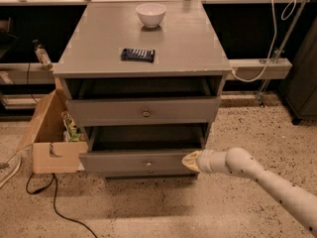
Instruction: Close middle drawer
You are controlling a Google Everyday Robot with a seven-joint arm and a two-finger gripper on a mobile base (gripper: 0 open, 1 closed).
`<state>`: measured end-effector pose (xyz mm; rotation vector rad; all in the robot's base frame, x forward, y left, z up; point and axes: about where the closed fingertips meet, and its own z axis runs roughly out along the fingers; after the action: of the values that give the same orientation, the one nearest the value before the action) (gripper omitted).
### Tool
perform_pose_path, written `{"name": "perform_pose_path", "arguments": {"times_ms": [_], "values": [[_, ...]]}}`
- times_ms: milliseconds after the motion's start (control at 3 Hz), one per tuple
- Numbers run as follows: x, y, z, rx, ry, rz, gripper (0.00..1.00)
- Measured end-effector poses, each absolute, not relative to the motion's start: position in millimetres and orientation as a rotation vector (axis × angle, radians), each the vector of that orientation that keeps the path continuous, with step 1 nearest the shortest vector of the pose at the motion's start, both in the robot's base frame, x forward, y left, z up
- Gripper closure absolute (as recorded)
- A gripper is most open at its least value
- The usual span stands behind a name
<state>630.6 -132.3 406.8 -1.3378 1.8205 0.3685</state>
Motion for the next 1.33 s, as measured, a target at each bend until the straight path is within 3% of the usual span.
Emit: {"name": "perform_pose_path", "arguments": {"times_ms": [1000, 1333], "values": [[723, -150, 428, -1.299, 1.664, 0.371, 1.00], [721, -153, 430, -1.310, 1.664, 0.362, 1.00]]}}
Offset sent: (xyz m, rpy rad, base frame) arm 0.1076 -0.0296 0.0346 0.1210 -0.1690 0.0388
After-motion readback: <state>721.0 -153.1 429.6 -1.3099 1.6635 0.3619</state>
